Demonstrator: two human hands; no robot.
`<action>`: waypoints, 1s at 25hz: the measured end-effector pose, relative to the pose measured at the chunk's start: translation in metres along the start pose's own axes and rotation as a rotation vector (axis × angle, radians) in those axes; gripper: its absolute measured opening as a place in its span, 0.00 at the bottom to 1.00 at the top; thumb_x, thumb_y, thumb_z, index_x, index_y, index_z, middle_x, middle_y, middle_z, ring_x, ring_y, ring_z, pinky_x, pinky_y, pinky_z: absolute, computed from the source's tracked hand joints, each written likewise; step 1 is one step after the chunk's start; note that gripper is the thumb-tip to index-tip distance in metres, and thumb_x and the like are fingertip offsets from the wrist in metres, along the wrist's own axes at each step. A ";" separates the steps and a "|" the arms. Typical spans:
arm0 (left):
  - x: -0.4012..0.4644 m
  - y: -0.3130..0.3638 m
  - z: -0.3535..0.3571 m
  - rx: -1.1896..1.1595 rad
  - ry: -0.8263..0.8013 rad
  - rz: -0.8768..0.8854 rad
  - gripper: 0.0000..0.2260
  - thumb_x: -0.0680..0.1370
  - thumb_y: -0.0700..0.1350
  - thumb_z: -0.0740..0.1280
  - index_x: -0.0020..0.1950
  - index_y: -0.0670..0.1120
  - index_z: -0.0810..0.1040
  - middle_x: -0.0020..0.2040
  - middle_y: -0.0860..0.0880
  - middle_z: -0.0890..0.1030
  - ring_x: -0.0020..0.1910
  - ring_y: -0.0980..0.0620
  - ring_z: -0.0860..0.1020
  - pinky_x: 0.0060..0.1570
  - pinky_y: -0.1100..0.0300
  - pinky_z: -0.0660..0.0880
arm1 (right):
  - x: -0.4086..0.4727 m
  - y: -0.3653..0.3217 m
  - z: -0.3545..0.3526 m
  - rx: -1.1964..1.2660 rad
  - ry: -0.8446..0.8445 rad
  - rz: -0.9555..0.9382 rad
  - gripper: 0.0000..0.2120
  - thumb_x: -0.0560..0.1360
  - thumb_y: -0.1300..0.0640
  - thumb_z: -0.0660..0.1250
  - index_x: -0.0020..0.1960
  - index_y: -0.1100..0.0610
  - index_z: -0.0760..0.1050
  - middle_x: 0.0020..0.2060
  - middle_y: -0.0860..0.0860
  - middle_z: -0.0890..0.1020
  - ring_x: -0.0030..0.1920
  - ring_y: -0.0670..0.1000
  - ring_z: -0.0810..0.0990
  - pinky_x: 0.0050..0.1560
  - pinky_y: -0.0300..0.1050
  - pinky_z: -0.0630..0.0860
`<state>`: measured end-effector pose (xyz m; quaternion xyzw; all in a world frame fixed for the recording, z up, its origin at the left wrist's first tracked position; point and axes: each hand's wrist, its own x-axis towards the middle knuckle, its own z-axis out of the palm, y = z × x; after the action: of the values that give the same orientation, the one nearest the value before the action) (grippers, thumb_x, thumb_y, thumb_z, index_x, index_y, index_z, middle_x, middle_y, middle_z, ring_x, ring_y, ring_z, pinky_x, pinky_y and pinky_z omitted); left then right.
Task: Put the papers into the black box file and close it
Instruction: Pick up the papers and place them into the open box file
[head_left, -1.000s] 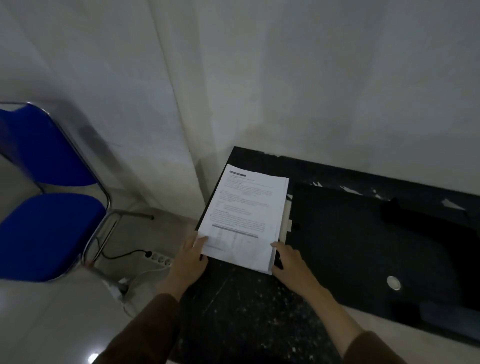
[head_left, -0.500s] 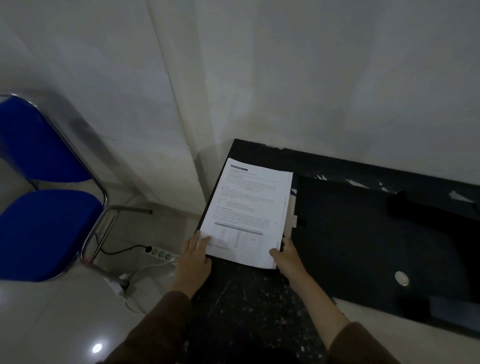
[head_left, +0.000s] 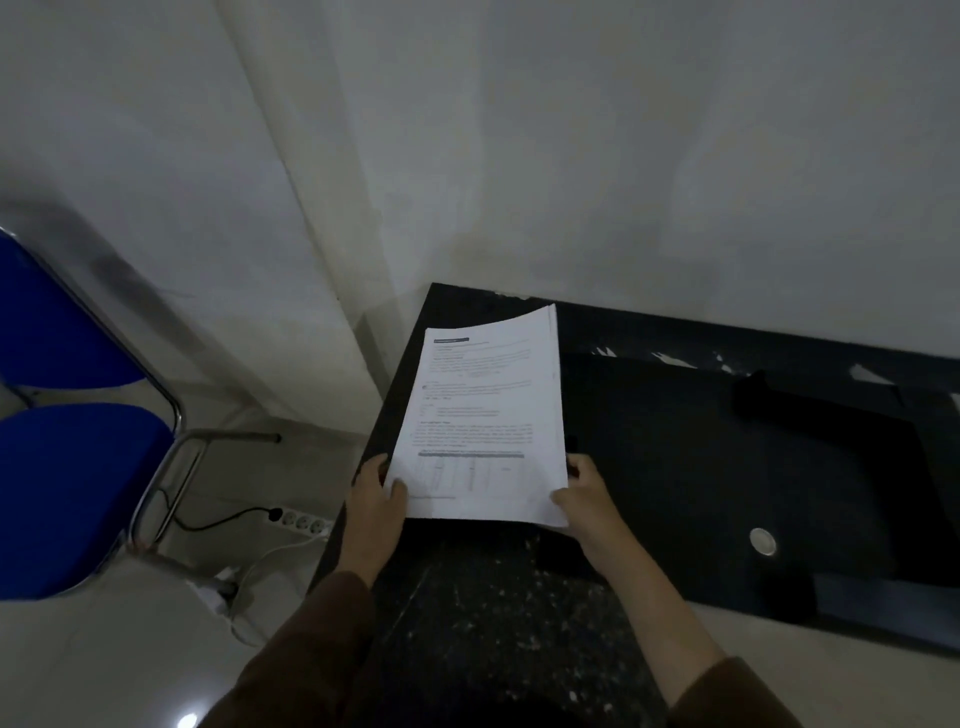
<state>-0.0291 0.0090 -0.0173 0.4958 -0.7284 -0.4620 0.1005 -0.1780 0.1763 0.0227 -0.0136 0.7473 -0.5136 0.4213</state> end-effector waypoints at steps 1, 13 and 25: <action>0.001 0.009 0.005 -0.085 -0.029 -0.052 0.21 0.80 0.42 0.59 0.73 0.42 0.62 0.69 0.40 0.70 0.66 0.43 0.70 0.64 0.52 0.68 | -0.001 0.000 -0.013 0.011 0.003 0.023 0.18 0.75 0.70 0.55 0.57 0.49 0.63 0.43 0.45 0.72 0.42 0.44 0.72 0.36 0.41 0.74; -0.054 0.076 0.113 -0.211 -0.267 0.142 0.24 0.78 0.29 0.57 0.73 0.40 0.60 0.71 0.42 0.66 0.67 0.50 0.67 0.69 0.59 0.61 | -0.022 0.059 -0.143 -0.096 0.144 -0.044 0.22 0.76 0.67 0.57 0.69 0.59 0.61 0.59 0.56 0.75 0.48 0.47 0.74 0.37 0.35 0.70; -0.106 0.094 0.204 -0.228 -0.225 0.148 0.24 0.78 0.33 0.58 0.73 0.48 0.61 0.59 0.52 0.71 0.59 0.51 0.71 0.59 0.56 0.68 | -0.054 0.145 -0.282 -0.778 0.626 -0.141 0.21 0.79 0.48 0.55 0.71 0.42 0.60 0.76 0.44 0.52 0.76 0.50 0.43 0.72 0.65 0.36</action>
<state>-0.1597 0.2200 -0.0239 0.3712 -0.7126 -0.5855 0.1079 -0.2654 0.4827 -0.0243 -0.0655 0.9712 -0.2036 0.1049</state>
